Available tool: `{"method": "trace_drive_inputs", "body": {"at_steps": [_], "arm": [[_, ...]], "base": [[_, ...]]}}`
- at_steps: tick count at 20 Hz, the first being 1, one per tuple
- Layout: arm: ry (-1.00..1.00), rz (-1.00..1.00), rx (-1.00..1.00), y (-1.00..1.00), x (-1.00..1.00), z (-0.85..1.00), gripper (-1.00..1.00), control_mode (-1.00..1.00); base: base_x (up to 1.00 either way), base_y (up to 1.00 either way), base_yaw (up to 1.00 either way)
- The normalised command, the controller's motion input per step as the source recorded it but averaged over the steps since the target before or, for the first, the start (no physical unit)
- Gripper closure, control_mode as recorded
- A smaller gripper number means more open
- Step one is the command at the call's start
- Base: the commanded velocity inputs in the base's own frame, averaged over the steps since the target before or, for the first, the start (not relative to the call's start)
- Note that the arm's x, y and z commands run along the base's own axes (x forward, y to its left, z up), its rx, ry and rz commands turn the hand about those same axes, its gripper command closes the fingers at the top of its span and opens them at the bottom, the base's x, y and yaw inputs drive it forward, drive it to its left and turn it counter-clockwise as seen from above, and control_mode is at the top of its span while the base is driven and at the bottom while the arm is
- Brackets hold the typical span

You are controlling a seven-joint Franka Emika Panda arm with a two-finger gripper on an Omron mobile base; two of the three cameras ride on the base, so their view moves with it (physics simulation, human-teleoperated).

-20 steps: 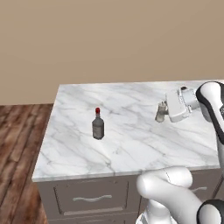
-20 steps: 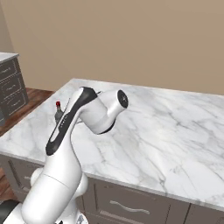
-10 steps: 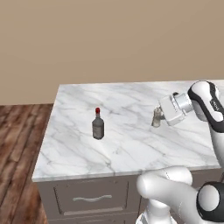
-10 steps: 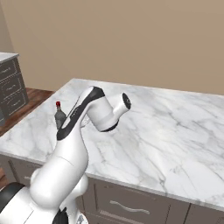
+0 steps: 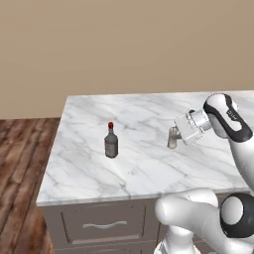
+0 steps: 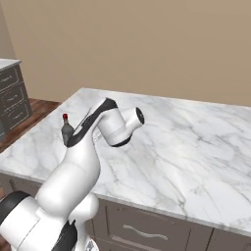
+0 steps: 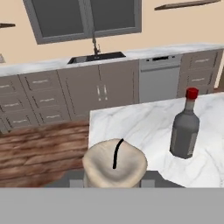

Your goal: Get the candle and the liquor from the cabinet and move them to the dining counter.

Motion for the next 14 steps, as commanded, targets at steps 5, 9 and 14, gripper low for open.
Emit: {"method": "trace_drive_inputs", "body": {"at_steps": [5,9,14], "arm": [[0.05,0.00,0.00,0.12,0.05,-0.31,1.00,-1.00],[0.04,0.00,0.00,0.10,0.13,-0.27,1.00,-1.00],[0.00,0.00,0.01,0.10,0.11,-0.33,1.00,-1.00]], "base": [[0.00,0.00,0.00],[0.00,0.00,0.00],[0.00,0.00,0.00]]}}
